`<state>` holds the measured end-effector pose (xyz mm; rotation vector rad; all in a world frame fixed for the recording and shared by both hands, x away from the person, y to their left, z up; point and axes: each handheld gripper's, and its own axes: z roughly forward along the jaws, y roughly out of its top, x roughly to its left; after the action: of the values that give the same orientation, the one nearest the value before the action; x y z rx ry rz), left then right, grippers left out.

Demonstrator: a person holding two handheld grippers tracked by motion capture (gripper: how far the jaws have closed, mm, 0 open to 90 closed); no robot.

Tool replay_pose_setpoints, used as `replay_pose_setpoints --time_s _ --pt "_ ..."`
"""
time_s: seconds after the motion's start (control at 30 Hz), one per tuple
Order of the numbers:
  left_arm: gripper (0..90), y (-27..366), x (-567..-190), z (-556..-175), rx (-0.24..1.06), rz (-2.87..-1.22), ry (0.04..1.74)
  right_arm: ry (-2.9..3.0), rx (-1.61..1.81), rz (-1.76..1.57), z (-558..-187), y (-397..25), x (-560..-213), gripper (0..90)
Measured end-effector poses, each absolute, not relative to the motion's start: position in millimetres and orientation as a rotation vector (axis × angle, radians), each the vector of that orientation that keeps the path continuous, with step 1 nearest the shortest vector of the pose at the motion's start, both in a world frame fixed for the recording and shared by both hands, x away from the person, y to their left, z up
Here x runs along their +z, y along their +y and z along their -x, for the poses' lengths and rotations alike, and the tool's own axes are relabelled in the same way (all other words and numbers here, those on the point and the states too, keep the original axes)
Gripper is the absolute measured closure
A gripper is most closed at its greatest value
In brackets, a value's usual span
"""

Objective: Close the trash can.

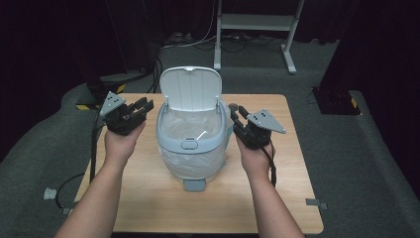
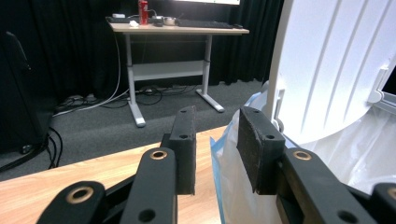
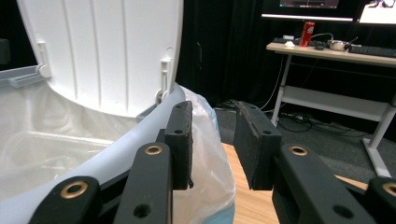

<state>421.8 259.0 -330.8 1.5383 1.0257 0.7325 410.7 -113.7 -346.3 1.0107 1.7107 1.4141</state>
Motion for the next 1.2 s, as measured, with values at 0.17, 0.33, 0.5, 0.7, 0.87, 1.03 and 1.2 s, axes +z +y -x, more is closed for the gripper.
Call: replay_pose_setpoints --time_s 0.17,0.33,0.5,0.7,0.87,1.03,1.2 --pt "67.7 256.5 -324.1 -430.3 0.729 -1.53 1.019 1.712 1.401 -1.013 -423.1 -109.4 -341.1 67.9" --pt "68.1 252.4 -319.6 -441.1 0.722 -1.523 1.019 1.699 1.392 -1.024 -434.1 -107.4 -333.3 68.2" --pt "68.3 247.4 -316.9 -449.1 0.721 -1.516 1.014 1.699 1.381 -1.024 -443.1 -103.2 -325.4 68.2" --pt "68.2 242.4 -312.5 -456.1 0.714 -1.517 1.008 1.699 1.372 -1.009 -453.9 -94.1 -314.8 68.3" --pt "68.2 241.4 -307.6 -461.2 0.703 -1.508 1.003 1.717 1.372 -1.01 -461.6 -87.4 -311.5 68.5" --pt "70.2 240.3 -302.5 -462.0 0.702 -1.503 0.994 1.727 1.374 -1.013 -465.1 -82.3 -310.3 69.7" --pt "70.1 238.6 -296.9 -462.7 0.708 -1.492 0.984 1.732 1.369 -1.011 -469.1 -82.2 -308.7 69.0"
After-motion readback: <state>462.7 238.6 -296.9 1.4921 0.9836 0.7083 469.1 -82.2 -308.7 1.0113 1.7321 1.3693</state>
